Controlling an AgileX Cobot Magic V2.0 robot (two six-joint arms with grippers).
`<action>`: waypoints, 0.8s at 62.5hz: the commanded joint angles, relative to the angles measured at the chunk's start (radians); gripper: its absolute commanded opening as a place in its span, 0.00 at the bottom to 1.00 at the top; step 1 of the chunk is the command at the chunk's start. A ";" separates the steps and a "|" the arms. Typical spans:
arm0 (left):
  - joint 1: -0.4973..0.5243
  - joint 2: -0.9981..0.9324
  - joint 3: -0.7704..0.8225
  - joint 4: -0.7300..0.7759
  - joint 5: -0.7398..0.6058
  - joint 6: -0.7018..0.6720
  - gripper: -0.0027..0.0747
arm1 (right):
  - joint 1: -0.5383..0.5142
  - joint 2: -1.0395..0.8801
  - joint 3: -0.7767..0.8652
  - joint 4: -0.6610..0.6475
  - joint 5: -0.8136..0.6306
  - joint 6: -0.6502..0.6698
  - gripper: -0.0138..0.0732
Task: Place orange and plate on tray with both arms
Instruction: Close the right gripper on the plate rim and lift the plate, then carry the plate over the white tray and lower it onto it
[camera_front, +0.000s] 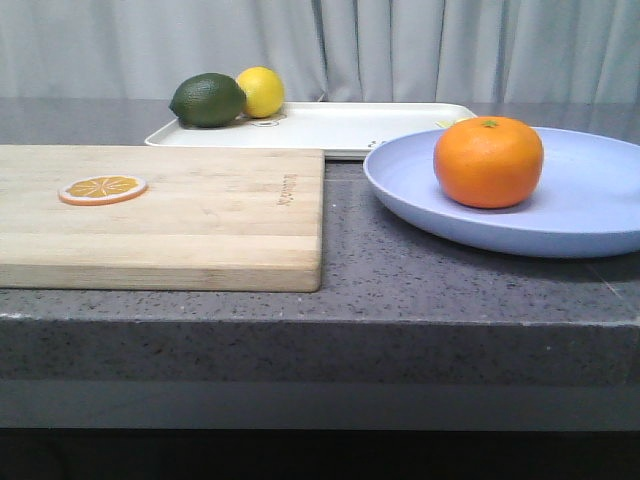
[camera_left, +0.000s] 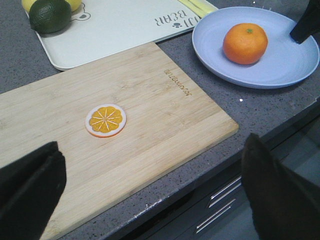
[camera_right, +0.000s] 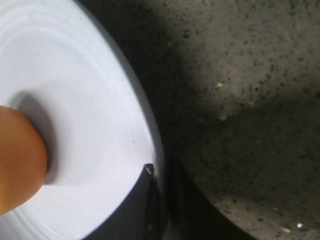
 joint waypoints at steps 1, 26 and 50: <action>0.001 0.004 -0.024 -0.007 -0.082 -0.010 0.93 | 0.009 -0.039 -0.059 0.100 0.020 0.054 0.08; 0.001 0.004 -0.024 -0.007 -0.086 -0.010 0.93 | 0.187 0.073 -0.379 0.004 -0.035 0.314 0.08; 0.001 0.004 -0.024 -0.007 -0.086 -0.010 0.93 | 0.284 0.394 -0.856 -0.059 0.017 0.512 0.08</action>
